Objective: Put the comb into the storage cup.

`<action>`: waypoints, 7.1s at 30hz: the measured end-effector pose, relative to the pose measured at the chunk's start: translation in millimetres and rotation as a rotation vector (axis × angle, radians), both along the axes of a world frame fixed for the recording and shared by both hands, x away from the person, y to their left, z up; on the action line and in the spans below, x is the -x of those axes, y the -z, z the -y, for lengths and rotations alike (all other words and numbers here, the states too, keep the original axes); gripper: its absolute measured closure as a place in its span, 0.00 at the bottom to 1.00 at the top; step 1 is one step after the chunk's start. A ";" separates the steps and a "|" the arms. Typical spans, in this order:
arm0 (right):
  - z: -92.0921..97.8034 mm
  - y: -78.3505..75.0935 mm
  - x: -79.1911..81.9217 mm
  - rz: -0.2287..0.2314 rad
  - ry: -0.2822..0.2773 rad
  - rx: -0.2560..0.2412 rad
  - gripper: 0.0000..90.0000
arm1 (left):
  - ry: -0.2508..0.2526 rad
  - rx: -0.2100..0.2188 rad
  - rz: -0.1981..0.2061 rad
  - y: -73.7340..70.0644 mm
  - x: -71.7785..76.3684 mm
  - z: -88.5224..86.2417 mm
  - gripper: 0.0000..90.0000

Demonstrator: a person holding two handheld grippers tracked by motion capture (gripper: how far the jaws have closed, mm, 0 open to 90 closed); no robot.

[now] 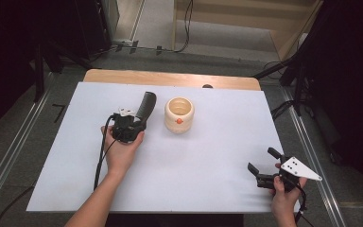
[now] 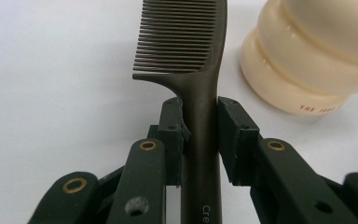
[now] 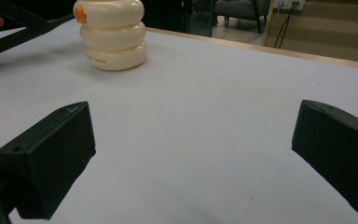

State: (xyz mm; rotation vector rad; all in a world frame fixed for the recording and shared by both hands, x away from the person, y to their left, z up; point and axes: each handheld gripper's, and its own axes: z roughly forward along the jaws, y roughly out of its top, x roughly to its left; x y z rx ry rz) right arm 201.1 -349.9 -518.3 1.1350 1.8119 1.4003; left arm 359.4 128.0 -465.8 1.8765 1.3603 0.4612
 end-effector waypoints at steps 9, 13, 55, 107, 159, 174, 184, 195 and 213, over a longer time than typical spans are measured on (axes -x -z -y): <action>-5.0 -10.1 -3.4 -0.023 -0.037 -0.024 0.00 | 0.012 0.027 0.083 -8.5 14.1 -12.2 0.81; -14.7 -23.1 -5.8 -0.024 -0.049 -0.020 0.00 | 0.017 0.040 0.119 -10.5 22.1 -14.7 0.81; -150.6 -92.0 -68.6 -0.106 -0.246 -0.109 0.00 | 0.169 0.092 0.313 -18.5 88.7 7.4 0.81; -173.7 -65.3 -68.9 -0.294 -0.184 -0.388 0.65 | 0.400 0.084 0.372 10.0 125.9 52.6 0.81; -174.7 -76.2 -54.8 -0.083 -0.288 -0.322 0.91 | 0.426 0.189 0.346 22.1 105.1 -12.4 0.00; -170.6 -81.2 -57.3 -0.071 -0.291 -0.309 0.91 | 0.382 0.142 0.377 21.4 108.5 -54.3 0.00; -169.2 -87.2 -63.4 -0.051 -0.283 -0.293 0.91 | 0.340 0.129 0.374 21.4 108.8 -77.7 0.00; -171.7 -94.0 -70.0 -0.039 -0.276 -0.291 0.91 | 0.310 0.127 0.375 19.7 110.1 -101.6 0.00; -172.9 -107.8 -81.4 -0.015 -0.270 -0.273 0.91 | 0.248 0.142 0.370 19.2 113.3 -135.6 0.00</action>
